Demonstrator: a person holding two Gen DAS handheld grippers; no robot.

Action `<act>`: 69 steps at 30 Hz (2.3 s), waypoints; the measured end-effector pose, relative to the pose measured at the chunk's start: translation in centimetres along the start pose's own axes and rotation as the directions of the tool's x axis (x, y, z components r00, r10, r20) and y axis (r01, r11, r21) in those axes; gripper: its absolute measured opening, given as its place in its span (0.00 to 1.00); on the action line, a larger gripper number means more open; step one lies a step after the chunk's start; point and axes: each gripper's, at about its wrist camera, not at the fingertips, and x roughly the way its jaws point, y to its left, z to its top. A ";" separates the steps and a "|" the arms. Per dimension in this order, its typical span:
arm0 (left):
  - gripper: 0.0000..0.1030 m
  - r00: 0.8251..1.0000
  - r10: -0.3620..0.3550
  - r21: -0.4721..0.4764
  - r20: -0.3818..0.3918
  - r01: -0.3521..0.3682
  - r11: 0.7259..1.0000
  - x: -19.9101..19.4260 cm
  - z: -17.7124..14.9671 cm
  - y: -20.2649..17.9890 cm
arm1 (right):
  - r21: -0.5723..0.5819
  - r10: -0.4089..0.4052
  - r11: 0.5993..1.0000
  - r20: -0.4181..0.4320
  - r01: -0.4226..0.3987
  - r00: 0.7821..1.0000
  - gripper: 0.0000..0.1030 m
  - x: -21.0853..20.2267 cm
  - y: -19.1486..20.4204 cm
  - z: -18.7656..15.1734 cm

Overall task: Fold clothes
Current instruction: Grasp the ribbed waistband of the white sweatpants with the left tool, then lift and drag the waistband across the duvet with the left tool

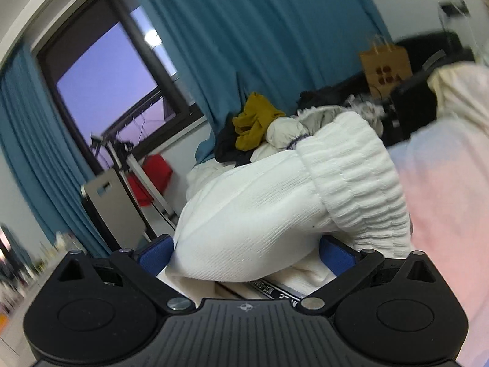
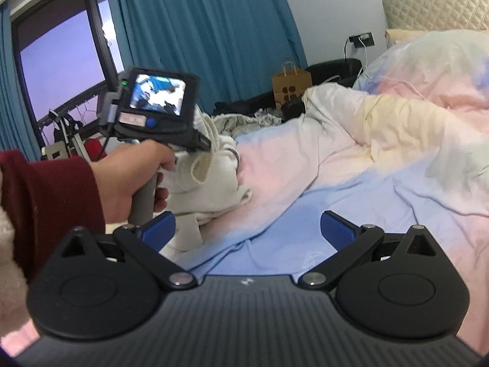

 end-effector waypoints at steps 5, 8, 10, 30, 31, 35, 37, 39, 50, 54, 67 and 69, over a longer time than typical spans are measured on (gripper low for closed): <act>0.26 0.999 -0.054 -0.073 -0.006 0.054 0.996 -1.4 -0.7 2.6 | 0.024 -0.002 1.000 -0.031 0.003 1.000 1.00 1.3 -0.6 -0.5; 0.16 0.996 -0.085 -0.122 -0.022 0.081 0.989 -3.0 -1.0 5.8 | 0.020 -0.003 1.000 -0.034 0.004 0.999 1.00 1.5 -0.6 -0.6; 0.14 0.995 -0.096 -0.143 -0.011 0.094 0.985 -4.5 -1.3 8.5 | 0.009 -0.007 1.000 -0.027 0.008 1.000 1.00 1.4 -0.5 -0.6; 0.12 0.955 -0.293 -0.583 -0.057 0.206 0.786 -22.5 -22.6 45.2 | -0.247 0.118 0.962 -0.012 -0.117 0.993 1.00 -1.7 5.3 -2.3; 0.12 0.958 -0.283 -0.594 -0.048 0.201 0.779 -23.4 -24.4 46.6 | -0.259 0.134 0.956 -0.021 -0.134 0.991 1.00 -2.0 5.8 -2.4; 0.12 0.965 -0.253 -0.637 -0.075 0.148 0.756 -22.6 -29.9 50.2 | -0.329 0.177 0.926 -0.056 -0.186 0.983 1.00 -2.5 7.9 -3.2; 0.12 0.969 -0.228 -0.667 -0.095 0.108 0.737 -20.7 -32.9 51.4 | -0.346 0.198 0.915 -0.071 -0.210 0.978 1.00 -2.7 8.6 -3.5; 0.13 0.972 -0.203 -0.696 -0.116 0.066 0.715 -18.7 -35.9 52.5 | -0.343 0.207 0.913 -0.082 -0.222 0.975 1.00 -2.7 8.8 -3.6; 0.30 0.935 -0.316 -0.857 -0.163 0.024 0.514 -15.3 -43.4 54.4 | -0.254 0.200 0.938 -0.161 -0.236 0.966 1.00 -0.1 9.3 -4.6; 0.47 0.913 -0.352 -0.866 -0.207 -0.004 0.500 -16.6 -44.3 53.9 | -0.250 0.207 0.936 -0.176 -0.247 0.962 1.00 -0.1 9.5 -4.8; 0.77 0.922 -0.290 -0.793 -0.257 -0.030 0.608 -24.1 -39.9 50.7 | -0.212 0.211 0.945 -0.188 -0.250 0.959 1.00 -1.3 8.5 -4.1; 0.80 0.948 -0.245 -0.727 -0.203 0.022 0.686 -26.0 -38.4 49.3 | -0.200 0.217 0.946 -0.187 -0.254 0.958 1.00 -1.3 8.3 -3.9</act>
